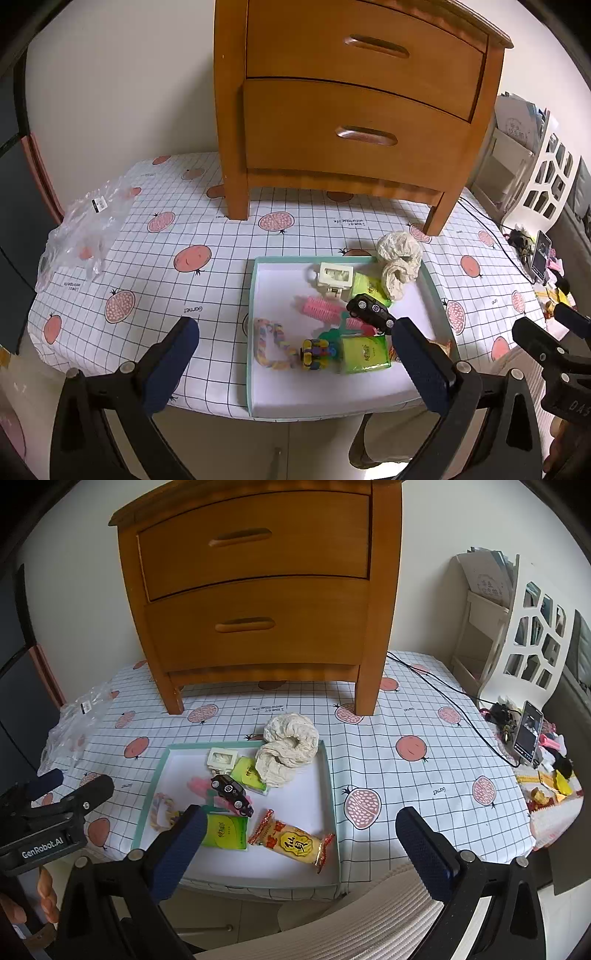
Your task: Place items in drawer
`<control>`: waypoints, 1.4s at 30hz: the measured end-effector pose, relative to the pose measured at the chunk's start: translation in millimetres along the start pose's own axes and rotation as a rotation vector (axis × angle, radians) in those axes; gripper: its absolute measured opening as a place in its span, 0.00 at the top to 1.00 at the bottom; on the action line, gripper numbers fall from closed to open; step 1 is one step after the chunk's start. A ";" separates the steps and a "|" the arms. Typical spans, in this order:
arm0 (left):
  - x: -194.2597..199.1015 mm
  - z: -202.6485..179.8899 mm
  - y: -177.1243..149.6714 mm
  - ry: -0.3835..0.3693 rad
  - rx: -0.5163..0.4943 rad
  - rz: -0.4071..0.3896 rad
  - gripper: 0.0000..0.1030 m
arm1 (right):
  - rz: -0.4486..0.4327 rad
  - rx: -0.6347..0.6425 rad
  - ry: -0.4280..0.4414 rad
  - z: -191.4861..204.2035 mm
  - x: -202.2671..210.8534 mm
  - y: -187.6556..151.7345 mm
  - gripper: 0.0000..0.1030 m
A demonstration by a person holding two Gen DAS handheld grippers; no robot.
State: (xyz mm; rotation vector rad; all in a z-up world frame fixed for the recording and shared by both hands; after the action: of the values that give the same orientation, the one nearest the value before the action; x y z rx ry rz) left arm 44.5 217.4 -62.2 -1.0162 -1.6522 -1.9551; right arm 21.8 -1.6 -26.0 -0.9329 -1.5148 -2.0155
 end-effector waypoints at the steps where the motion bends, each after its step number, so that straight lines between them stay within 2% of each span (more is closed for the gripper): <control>1: -0.1 -0.1 -0.1 0.000 0.001 0.000 0.00 | 0.001 -0.001 -0.001 -0.4 -0.5 0.6 0.00; 29: 2.0 -1.1 1.4 0.000 -0.013 -0.014 0.00 | -0.019 -0.025 -0.009 -4.3 0.6 -2.8 0.00; 42: -2.6 4.0 8.1 -0.024 -0.008 -0.014 0.00 | -0.016 -0.043 -0.014 -8.6 -1.2 -1.2 0.00</control>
State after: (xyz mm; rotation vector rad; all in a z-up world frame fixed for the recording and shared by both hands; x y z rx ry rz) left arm 53.0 219.0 -58.4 -1.0380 -1.6693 -1.9676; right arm 19.7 -9.5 -29.1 -0.9562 -1.4962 -2.0642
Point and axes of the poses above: each gripper's, at about its wrist camera, not at the fingertips, and x roughly against the way its jaws point, z to its left, y to its top, the point moved 4 cm from there along -x, roughly the way its jaws point, and after that the axes turned 14 degrees about -x, right-handed, at the moved point
